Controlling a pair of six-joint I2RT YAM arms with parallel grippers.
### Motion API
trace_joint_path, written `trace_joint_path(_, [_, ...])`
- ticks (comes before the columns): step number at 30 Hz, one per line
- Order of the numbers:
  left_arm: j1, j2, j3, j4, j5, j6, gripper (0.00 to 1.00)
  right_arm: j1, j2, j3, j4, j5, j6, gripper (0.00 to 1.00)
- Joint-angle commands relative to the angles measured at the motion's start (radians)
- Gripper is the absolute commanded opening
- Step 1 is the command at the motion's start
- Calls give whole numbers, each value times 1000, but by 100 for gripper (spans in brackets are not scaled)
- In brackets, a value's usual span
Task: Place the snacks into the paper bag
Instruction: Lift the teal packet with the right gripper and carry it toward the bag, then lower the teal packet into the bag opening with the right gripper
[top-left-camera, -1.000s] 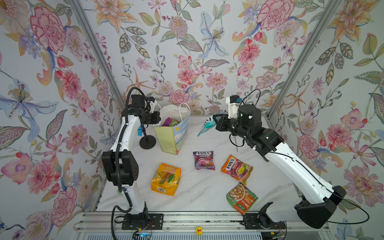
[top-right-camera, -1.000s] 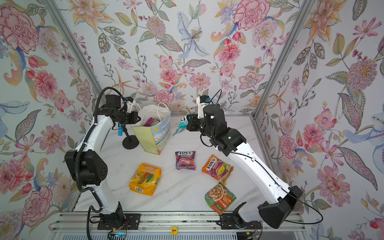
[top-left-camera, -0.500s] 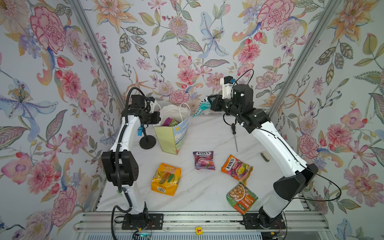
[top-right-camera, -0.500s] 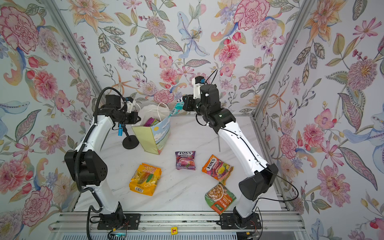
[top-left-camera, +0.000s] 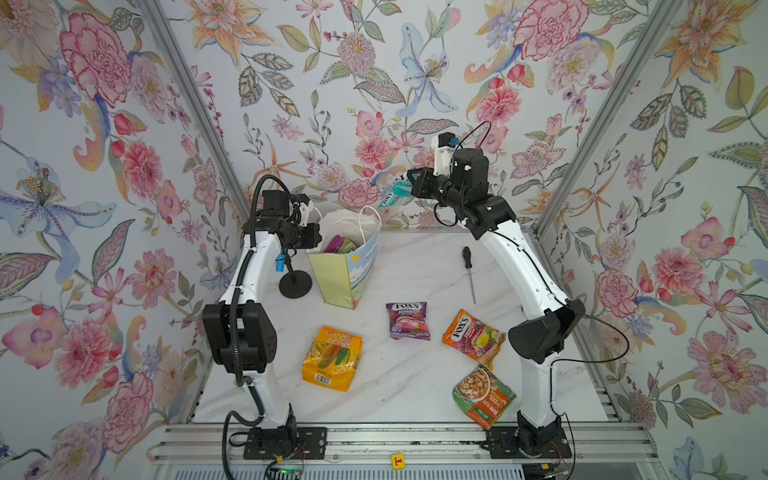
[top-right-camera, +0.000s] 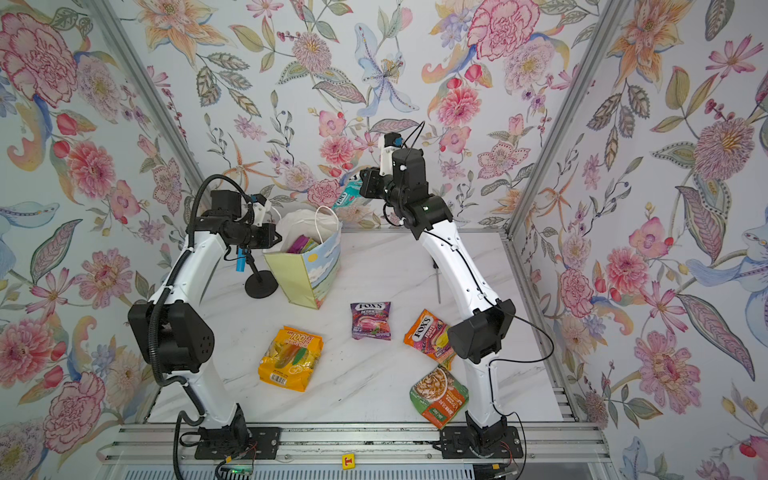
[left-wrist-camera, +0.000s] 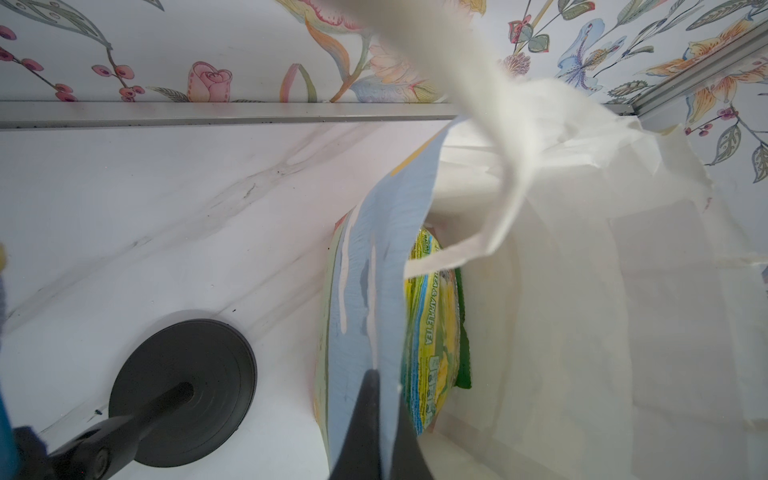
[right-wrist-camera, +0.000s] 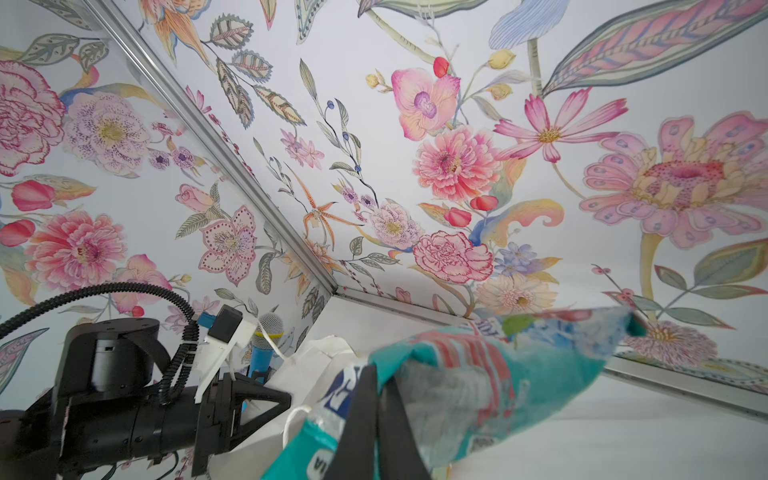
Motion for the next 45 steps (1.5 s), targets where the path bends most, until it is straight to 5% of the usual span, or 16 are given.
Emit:
trace_joint_path(1, [14, -39, -12, 8, 17, -11, 2, -8, 86, 124, 32, -28, 23, 0])
trace_joint_path(24, [11, -37, -20, 13, 22, -11, 2, 90, 136, 132, 363, -150, 153, 0])
trace_joint_path(45, [12, -45, -19, 11, 19, -8, 2, 187, 112, 80, 272, -339, 228, 0])
